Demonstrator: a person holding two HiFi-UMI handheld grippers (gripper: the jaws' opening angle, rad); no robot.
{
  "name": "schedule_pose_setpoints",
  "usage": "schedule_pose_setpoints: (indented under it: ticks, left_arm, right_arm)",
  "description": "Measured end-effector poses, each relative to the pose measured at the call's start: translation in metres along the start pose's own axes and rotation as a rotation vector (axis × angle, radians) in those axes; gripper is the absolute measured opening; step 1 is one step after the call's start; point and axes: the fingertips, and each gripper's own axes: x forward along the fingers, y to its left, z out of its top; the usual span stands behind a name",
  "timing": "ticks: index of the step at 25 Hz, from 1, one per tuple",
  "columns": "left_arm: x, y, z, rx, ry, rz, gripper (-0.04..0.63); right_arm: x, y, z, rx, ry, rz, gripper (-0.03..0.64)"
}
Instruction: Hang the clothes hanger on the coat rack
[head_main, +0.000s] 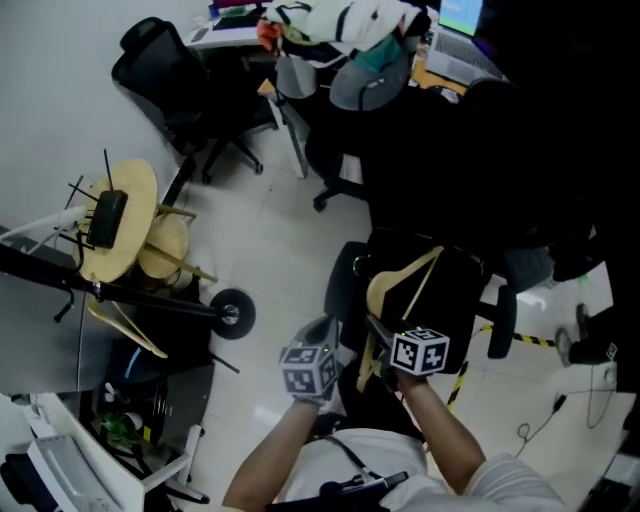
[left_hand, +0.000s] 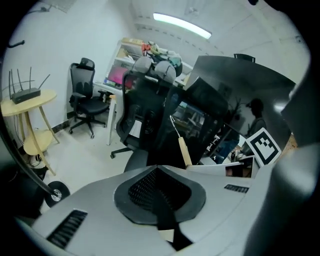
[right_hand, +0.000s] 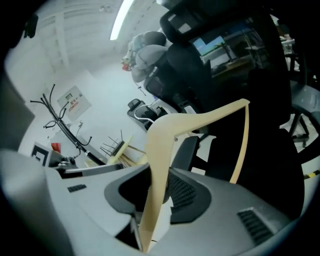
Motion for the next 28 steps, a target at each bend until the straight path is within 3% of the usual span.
schedule_pose_setpoints:
  ticks: [7, 17, 28]
  left_arm:
    - [-0.101, 0.025, 0.027, -0.059, -0.171, 0.046, -0.011]
    - [-0.237, 0.039, 0.058, -0.055, -0.372, 0.110, -0.011]
    - [-0.342, 0.082, 0.023, -0.108, -0.476, 0.190, -0.011]
  right_arm:
    - [-0.028, 0.109, -0.001, -0.106, -0.032, 0.138, 0.130]
    - [-0.061, 0.247, -0.004, -0.211, -0.078, 0.326, 0.130]
    - [-0.058, 0.360, -0.050, -0.297, -0.047, 0.462, 0.132]
